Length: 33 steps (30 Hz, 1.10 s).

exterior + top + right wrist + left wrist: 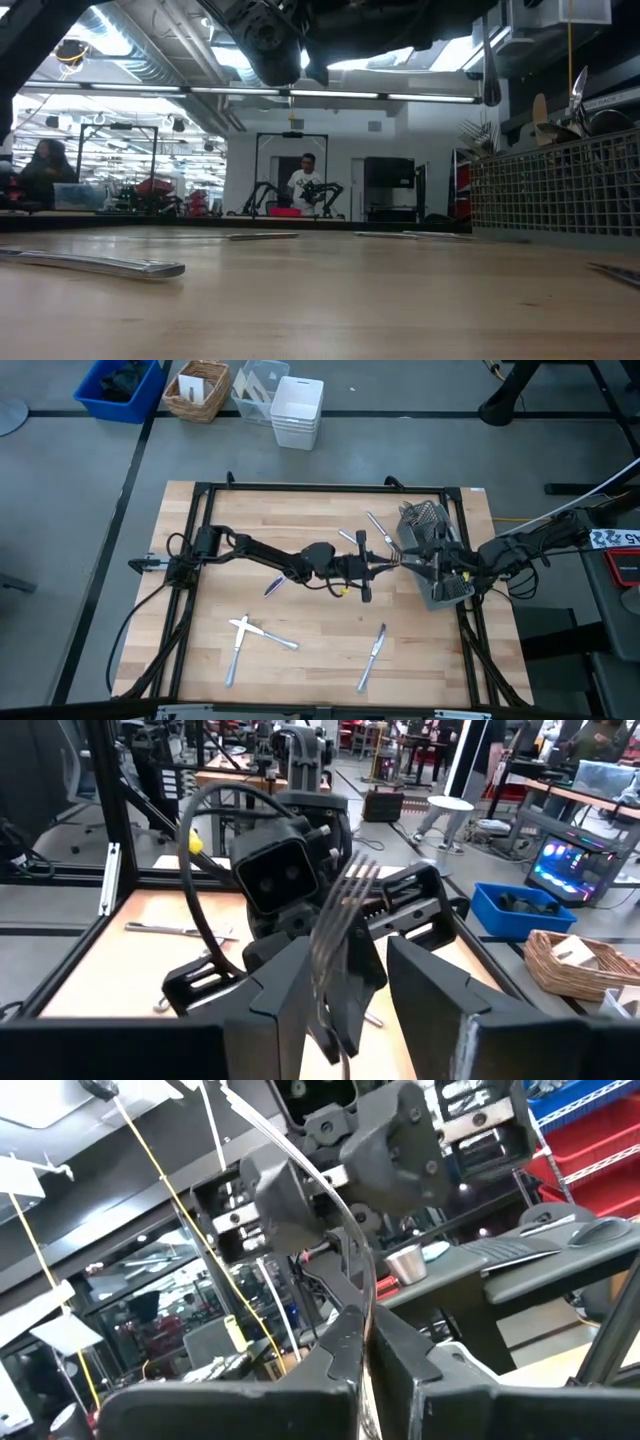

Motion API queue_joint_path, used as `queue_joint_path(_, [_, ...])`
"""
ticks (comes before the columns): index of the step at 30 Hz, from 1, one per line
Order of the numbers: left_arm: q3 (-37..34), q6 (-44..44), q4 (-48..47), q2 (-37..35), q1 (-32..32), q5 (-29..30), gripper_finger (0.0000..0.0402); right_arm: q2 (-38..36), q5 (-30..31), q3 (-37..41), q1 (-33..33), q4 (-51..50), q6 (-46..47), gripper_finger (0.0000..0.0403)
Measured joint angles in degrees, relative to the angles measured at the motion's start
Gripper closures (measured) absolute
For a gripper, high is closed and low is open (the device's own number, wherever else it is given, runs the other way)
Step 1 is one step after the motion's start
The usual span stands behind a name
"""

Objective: Sort silverware
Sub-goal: Put the fork into the left section of the utensil holder

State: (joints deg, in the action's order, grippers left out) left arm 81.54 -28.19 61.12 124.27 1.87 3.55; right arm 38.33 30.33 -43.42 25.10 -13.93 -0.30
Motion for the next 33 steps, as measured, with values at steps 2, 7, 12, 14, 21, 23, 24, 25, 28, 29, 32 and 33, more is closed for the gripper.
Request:
queue_joint_path(2, [0.0, -0.38, 0.04, 0.0, 0.02, -0.04, 0.0402, 1.2, 0.0, 0.0, 0.0, 0.81, -0.02, 0.0267])
queue_joint_path(7, [0.0, -0.39, -0.34, 0.0, -0.05, 0.0, 0.0402, 4.09, 0.0, 0.0, 0.0, 2.74, -0.22, 0.0267])
queue_joint_path(12, [0.0, -0.4, -0.68, 0.0, -0.02, 0.0, 0.0402, 5.48, 0.82, 0.0, 0.0, 3.82, -2.84, 0.0285])
queue_joint_path(14, [0.0, -0.4, -0.72, 0.0, 0.0, 0.0, 0.0402, 5.52, 2.2, 0.0, 0.0, 3.66, -3.25, 0.0308])
queue_joint_path(21, [0.11, -0.94, -2.15, -0.08, -0.6, 0.01, 0.0386, 5.42, 3.11, 0.02, 0.03, 3.38, -4.99, 0.0391])
queue_joint_path(23, [0.16, -0.49, -3.02, -0.2, -0.71, 0.44, 0.0376, 5.47, 4.07, 0.02, 0.02, 3.3, -5.66, 0.0384])
queue_joint_path(24, [0.17, -0.12, -3.33, -0.2, -0.9, 0.75, 0.037, 5.56, 5.07, 0.02, 0.02, 3.09, -5.96, 0.0381])
queue_joint_path(25, [0.15, 0.43, -3.68, -0.2, -0.94, 1.17, 0.0363, 5.59, 6.49, 0.02, 0.07, 2.75, -6.12, 0.0381])
queue_joint_path(28, [0.07, 2.93, -4.09, -0.17, -1.05, 4.35, 0.0336, 5.55, 10.79, 0.02, 0.04, 1.75, -6.41, 0.0392])
queue_joint_path(29, [0.01, 4.05, -4.3, -0.17, -0.97, 5.56, 0.0326, 5.43, 13.01, 0.02, -0.04, 1.39, -6.82, 0.0396])
queue_joint_path(32, [-0.07, 7.23, -7.42, -0.07, -0.68, 9.42, 0.0295, 5.13, 18.65, 0.02, -0.04, 0.69, -6.86, 0.0395])
queue_joint_path(33, [-0.09, 8.48, -8.75, -0.07, -0.64, 9.97, 0.0286, 5.15, 20.49, 0.02, -0.04, 0.66, -6.87, 0.0393])
